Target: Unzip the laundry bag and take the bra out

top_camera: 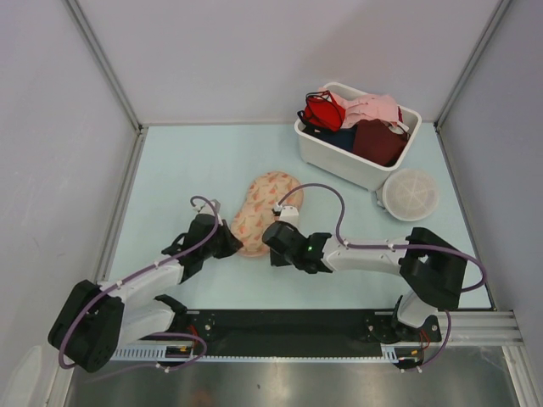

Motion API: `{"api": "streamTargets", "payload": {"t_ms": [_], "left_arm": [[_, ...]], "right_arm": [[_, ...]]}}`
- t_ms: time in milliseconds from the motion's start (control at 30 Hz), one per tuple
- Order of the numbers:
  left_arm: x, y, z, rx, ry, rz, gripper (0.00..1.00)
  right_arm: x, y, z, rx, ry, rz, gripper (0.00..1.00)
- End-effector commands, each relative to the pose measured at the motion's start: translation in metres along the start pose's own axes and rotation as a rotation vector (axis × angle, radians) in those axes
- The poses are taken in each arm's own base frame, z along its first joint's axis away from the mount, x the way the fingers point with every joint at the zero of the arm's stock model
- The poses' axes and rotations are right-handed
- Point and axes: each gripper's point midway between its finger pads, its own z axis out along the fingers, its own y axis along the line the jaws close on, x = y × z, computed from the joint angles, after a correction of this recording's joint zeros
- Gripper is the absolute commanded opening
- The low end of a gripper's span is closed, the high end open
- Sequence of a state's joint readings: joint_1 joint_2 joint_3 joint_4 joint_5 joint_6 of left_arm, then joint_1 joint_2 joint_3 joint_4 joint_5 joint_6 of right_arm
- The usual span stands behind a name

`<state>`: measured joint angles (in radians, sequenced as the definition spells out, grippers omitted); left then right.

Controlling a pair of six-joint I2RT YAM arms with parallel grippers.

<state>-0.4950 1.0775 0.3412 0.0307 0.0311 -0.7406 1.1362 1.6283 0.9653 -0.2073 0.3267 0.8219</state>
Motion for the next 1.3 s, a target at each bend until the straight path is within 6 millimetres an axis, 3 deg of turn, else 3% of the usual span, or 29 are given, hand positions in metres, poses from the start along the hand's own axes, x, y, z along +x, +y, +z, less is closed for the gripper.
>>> {"api": "streamTargets", "payload": {"t_ms": [0, 67, 100, 233, 333, 367, 433, 533, 733, 900, 1000, 1267], "left_arm": [[-0.034, -0.017, 0.002, -0.006, -0.042, 0.133, 0.0], [-0.043, -0.014, 0.004, -0.046, -0.063, 0.156, 0.0], [-0.053, -0.021, 0.003, -0.039, -0.084, 0.169, 0.0], [-0.063, -0.032, -0.003, -0.006, -0.114, 0.154, 0.03], [-0.069, -0.039, -0.01, 0.017, -0.133, 0.157, 0.3], [-0.072, -0.042, -0.015, 0.028, -0.149, 0.154, 0.53], [-0.071, -0.043, -0.019, 0.036, -0.153, 0.147, 0.74], [-0.069, -0.039, -0.03, 0.03, -0.162, 0.14, 0.85], [-0.046, -0.005, -0.041, -0.067, -0.133, 0.117, 0.91], [-0.011, 0.015, -0.039, -0.073, -0.072, 0.044, 0.93], [0.002, 0.015, -0.034, -0.029, -0.06, -0.008, 0.93], [0.01, 0.007, -0.032, 0.049, -0.072, -0.109, 0.93]], "right_arm": [[-0.031, 0.018, -0.021, -0.008, -0.102, 0.03, 0.0], [-0.03, 0.014, -0.024, 0.001, -0.099, 0.031, 0.0], [-0.03, 0.013, -0.024, 0.0, -0.099, 0.036, 0.0], [-0.028, 0.015, -0.026, -0.018, -0.099, 0.036, 0.0], [-0.027, 0.017, -0.024, -0.032, -0.099, 0.029, 0.0], [-0.021, 0.016, -0.023, -0.038, -0.085, 0.026, 0.0], [-0.021, 0.019, -0.021, -0.061, -0.083, 0.031, 0.0], [-0.018, 0.026, -0.02, -0.093, -0.071, 0.024, 0.0], [-0.014, 0.035, -0.015, -0.129, -0.051, 0.003, 0.0], [-0.007, 0.044, -0.009, -0.167, -0.024, -0.002, 0.0], [0.001, 0.05, -0.003, -0.192, 0.006, -0.011, 0.0], [0.014, 0.075, 0.007, -0.245, 0.059, -0.064, 0.0]]}}
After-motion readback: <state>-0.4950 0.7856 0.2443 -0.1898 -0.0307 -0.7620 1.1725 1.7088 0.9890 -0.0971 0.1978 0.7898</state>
